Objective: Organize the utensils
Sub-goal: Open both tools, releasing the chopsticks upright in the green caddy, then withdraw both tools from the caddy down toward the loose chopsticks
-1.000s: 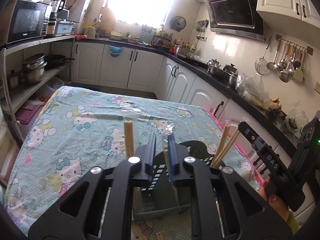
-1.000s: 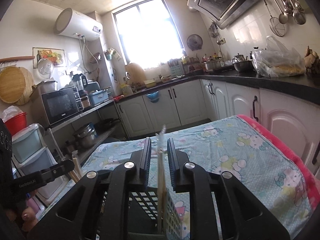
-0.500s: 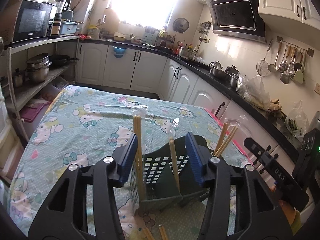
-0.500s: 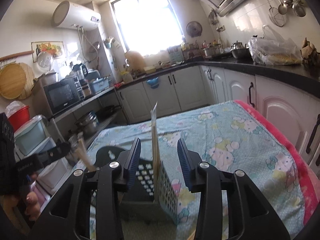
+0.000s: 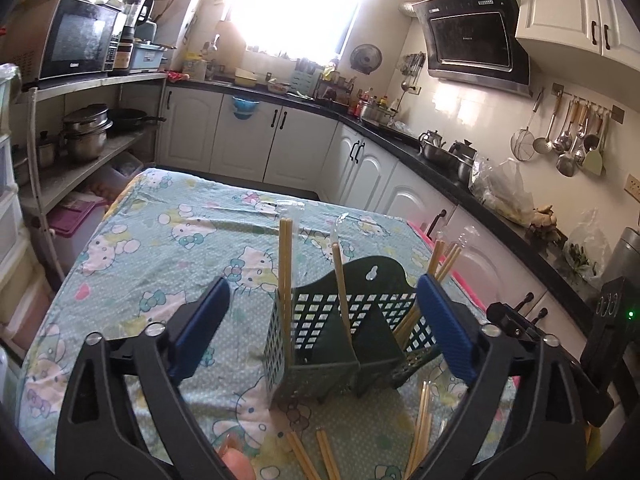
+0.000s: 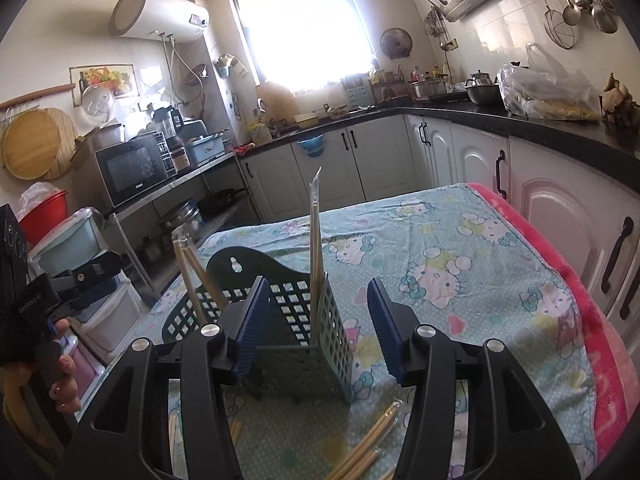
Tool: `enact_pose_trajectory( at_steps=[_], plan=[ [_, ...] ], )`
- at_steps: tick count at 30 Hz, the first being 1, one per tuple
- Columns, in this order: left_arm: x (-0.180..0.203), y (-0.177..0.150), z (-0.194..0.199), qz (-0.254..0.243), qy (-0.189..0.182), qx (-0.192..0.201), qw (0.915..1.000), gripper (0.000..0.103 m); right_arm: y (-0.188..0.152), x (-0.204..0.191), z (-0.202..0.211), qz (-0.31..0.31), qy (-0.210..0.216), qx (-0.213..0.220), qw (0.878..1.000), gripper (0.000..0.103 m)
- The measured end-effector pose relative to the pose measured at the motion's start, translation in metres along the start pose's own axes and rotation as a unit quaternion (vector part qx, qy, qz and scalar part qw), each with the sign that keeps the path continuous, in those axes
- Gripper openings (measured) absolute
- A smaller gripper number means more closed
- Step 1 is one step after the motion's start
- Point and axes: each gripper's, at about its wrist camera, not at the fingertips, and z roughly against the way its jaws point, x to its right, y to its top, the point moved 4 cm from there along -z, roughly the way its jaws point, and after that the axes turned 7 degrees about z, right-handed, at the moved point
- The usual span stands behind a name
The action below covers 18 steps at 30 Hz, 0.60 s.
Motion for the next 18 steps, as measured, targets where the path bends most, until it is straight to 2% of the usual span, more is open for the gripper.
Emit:
enact_pose_trajectory(
  at_steps=[18],
  plan=[
    [-0.018, -0.030, 0.008, 0.011, 0.019, -0.029, 0.9993, 0.090, -0.019, 0.005, 0.016, 0.007, -0.001, -0.026, 1.000, 0.054]
  ],
)
